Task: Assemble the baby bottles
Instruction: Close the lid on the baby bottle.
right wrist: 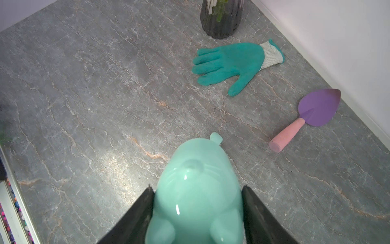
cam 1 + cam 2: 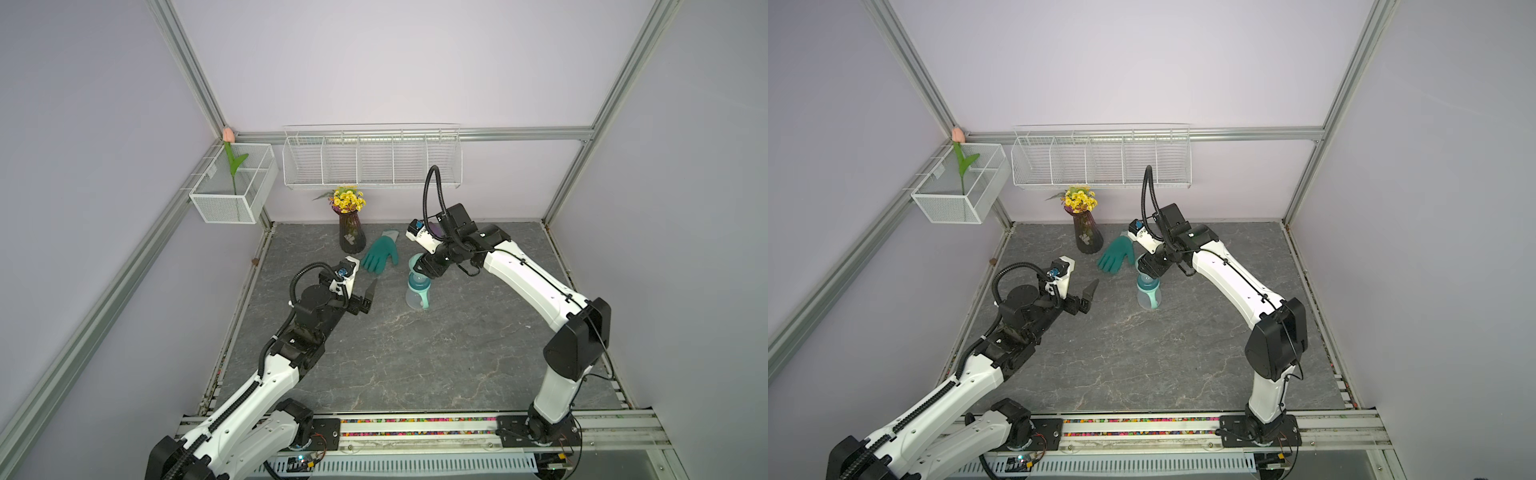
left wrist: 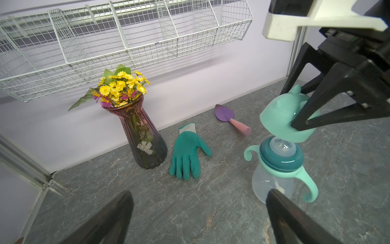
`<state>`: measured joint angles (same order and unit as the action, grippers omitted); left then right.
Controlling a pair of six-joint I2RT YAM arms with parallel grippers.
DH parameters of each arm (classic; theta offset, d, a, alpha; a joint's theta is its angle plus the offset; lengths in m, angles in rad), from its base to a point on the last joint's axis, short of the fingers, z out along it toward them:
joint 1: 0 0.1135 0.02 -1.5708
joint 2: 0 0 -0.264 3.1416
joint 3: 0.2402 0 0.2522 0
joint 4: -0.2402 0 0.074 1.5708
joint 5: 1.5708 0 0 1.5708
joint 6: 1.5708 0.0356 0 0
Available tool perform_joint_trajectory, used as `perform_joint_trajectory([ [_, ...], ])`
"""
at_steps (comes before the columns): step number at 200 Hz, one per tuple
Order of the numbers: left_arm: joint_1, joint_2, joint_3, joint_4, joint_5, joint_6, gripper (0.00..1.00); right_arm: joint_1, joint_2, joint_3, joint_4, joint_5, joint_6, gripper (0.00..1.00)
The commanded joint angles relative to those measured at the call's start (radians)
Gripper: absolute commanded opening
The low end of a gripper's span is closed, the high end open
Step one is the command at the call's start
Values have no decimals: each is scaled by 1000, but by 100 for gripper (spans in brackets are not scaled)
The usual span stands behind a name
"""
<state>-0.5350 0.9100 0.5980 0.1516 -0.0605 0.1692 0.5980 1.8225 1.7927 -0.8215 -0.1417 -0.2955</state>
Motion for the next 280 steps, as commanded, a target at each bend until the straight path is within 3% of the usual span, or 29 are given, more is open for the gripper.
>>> perform_joint_trajectory([
  [1,-1,-4,5,-4,-14,8,99,7,23,35,-50,10,-5,64],
  [198,-1,6,2,-7,-17,14,99,17,118,85,-121,13,-3,73],
  [280,0,23,5,-3,-17,17,99,19,90,67,-100,25,2,75],
])
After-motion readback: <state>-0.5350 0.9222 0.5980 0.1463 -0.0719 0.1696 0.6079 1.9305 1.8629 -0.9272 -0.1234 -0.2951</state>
